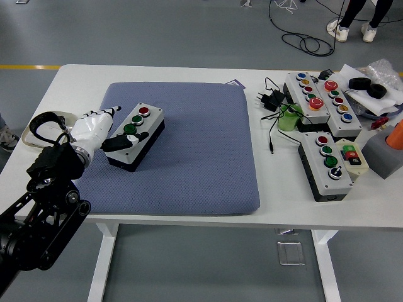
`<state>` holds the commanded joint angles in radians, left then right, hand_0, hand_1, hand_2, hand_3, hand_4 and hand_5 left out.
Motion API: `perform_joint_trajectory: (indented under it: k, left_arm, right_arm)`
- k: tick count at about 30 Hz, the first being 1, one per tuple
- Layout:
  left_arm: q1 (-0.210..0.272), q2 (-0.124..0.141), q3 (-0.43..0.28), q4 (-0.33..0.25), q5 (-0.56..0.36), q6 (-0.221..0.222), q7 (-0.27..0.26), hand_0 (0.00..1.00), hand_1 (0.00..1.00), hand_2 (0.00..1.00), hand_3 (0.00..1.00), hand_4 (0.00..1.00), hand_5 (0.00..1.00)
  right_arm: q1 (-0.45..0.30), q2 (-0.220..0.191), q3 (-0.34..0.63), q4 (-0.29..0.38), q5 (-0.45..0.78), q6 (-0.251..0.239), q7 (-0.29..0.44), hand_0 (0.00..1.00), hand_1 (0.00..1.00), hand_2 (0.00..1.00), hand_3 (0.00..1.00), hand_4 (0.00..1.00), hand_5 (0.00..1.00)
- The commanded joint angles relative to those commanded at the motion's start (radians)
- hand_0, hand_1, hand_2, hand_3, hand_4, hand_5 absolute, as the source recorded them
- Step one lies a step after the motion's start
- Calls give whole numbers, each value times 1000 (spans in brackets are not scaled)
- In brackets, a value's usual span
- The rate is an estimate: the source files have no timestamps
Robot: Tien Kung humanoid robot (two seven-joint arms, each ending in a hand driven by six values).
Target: Pick up the button,place it on the desk,press the button,press the button
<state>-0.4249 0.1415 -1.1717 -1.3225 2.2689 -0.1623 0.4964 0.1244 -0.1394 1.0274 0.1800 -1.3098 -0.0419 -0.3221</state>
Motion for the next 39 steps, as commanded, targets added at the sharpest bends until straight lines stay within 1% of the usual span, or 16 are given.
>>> perform_joint_trajectory:
  k: [1,3,6,8,10,12,17,19,20,21,28,32,36,39]
  left_arm:
    - [-2,-6,-1,6,0,-11,6,998,998,998,998,998,993]
    - [-3,-10,-2,9,0,-18,9,998,998,998,998,998,993]
    - [-8,-32,-6,28,0,-33,24,998,998,998,998,998,993]
    - [-14,-45,-6,43,0,-36,32,998,998,998,998,998,989]
    - [-17,-51,-8,53,0,-35,36,998,998,998,998,998,989]
    - [-22,-61,-14,71,0,-29,43,998,998,998,998,998,989]
    - [-22,-67,-20,73,0,-19,53,998,998,998,998,998,985]
    - [-24,-67,-20,68,0,-7,61,998,998,998,998,998,985]
    - [-26,-68,-20,65,0,-1,65,969,998,998,998,998,978]
    - [-27,-68,-20,64,0,1,66,969,998,998,998,998,978]
    - [-31,-73,-11,64,0,2,71,970,998,998,998,998,967]
    - [-28,-76,0,58,0,-10,73,967,998,998,998,998,969]
    - [-31,-83,6,65,0,-24,79,967,998,998,998,998,969]
    - [-34,-87,1,76,0,-15,82,969,998,998,998,998,969]
  right_arm:
    - [0,0,0,0,-1,0,0,644,633,663,580,372,239]
    - [1,0,-1,0,-1,1,0,644,633,663,580,372,239]
    - [1,-1,-1,0,0,0,0,644,633,663,580,372,239]
    - [2,-1,-1,0,-1,1,0,644,633,663,579,371,241]
    - [3,-1,-3,0,0,1,0,644,633,663,579,371,241]
    - [4,-1,-4,0,1,1,0,644,633,663,579,371,241]
    - [4,-1,-3,0,-1,1,0,643,633,663,581,372,237]
    - [4,-1,-1,0,-3,1,-1,643,633,663,581,372,237]
    - [3,-2,0,0,-5,1,-1,644,633,664,580,372,240]
    - [3,-2,0,0,-5,1,-1,644,633,664,580,372,240]
    - [5,-1,0,0,-4,2,-1,644,633,663,580,372,238]
    - [5,-1,1,0,-5,1,-1,644,633,662,580,371,236]
    - [4,-2,2,0,-9,2,-1,644,633,662,580,371,236]
    - [2,-2,3,0,-12,2,-1,643,633,662,580,371,236]
